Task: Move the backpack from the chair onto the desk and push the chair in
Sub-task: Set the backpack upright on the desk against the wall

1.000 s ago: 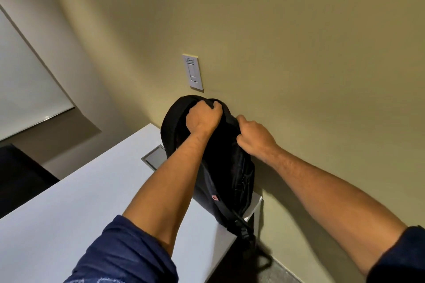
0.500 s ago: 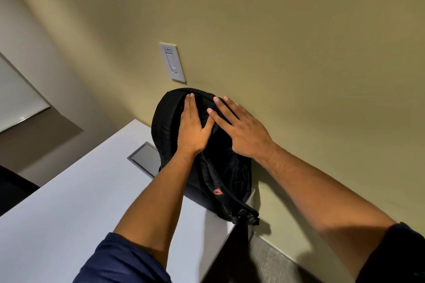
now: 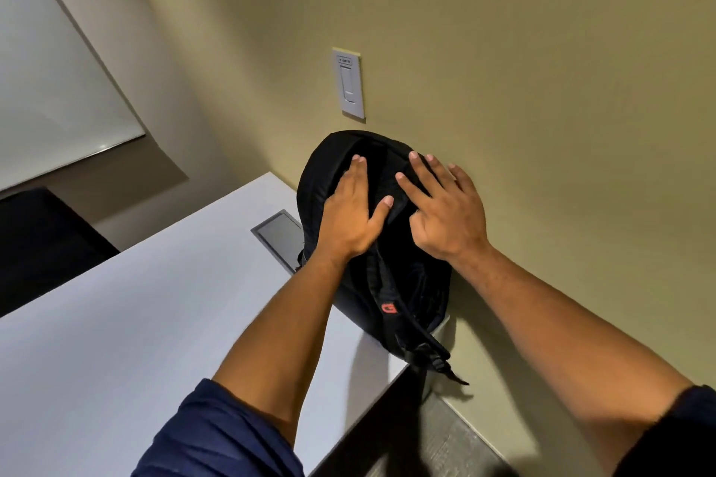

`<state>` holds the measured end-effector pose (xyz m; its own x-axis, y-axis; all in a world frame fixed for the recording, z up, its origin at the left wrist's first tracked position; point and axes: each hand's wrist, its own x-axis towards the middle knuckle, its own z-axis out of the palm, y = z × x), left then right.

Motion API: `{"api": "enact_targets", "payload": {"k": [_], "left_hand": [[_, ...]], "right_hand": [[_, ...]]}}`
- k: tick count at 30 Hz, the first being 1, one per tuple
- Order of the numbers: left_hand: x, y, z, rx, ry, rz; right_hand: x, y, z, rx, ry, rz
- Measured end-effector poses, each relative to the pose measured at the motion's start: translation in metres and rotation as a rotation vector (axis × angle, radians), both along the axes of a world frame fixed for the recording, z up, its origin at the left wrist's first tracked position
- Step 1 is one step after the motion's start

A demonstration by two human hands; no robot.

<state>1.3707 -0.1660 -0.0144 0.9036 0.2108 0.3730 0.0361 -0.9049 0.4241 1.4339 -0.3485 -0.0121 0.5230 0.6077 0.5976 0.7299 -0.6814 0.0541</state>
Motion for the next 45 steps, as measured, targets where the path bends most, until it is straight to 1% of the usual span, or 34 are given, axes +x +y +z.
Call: {"api": "enact_targets", "payload": {"k": [2, 4, 6, 8, 12, 17, 20, 23, 28, 34, 38, 45], "left_hand": [[-0.026, 0.01, 0.002, 0.103, -0.009, -0.022], [-0.049, 0.023, 0.003, 0.217, -0.027, -0.032], [-0.075, 0.039, 0.002, 0.319, -0.039, -0.005], [-0.102, 0.058, 0.0, 0.379, -0.029, 0.059], [-0.164, 0.095, -0.013, 0.358, 0.019, 0.233], [-0.245, 0.136, -0.043, 0.36, 0.07, 0.419], [-0.288, 0.154, -0.071, 0.313, 0.1, 0.453], [-0.333, 0.171, -0.102, 0.325, 0.153, 0.42], [-0.408, 0.18, -0.134, 0.312, 0.208, 0.394], [-0.474, 0.162, -0.135, 0.323, 0.218, 0.446], [-0.513, 0.125, -0.13, 0.313, 0.294, 0.524], [-0.575, 0.021, -0.14, 0.351, 0.43, 0.652]], "right_hand": [[-0.014, 0.014, 0.009, 0.069, 0.021, -0.036], [-0.026, 0.032, 0.016, 0.095, 0.012, -0.042], [-0.041, 0.053, 0.019, 0.1, 0.001, 0.01], [-0.061, 0.077, 0.018, 0.068, 0.0, 0.072], [-0.112, 0.121, 0.0, 0.012, 0.043, 0.155], [-0.185, 0.171, -0.04, -0.099, 0.142, 0.217], [-0.227, 0.196, -0.072, -0.127, 0.191, 0.254], [-0.265, 0.211, -0.105, -0.164, 0.207, 0.279], [-0.308, 0.204, -0.136, -0.213, 0.215, 0.298], [-0.348, 0.176, -0.148, -0.256, 0.318, 0.272], [-0.381, 0.147, -0.148, -0.237, 0.379, 0.312], [-0.429, 0.06, -0.151, -0.268, 0.36, 0.386]]}}
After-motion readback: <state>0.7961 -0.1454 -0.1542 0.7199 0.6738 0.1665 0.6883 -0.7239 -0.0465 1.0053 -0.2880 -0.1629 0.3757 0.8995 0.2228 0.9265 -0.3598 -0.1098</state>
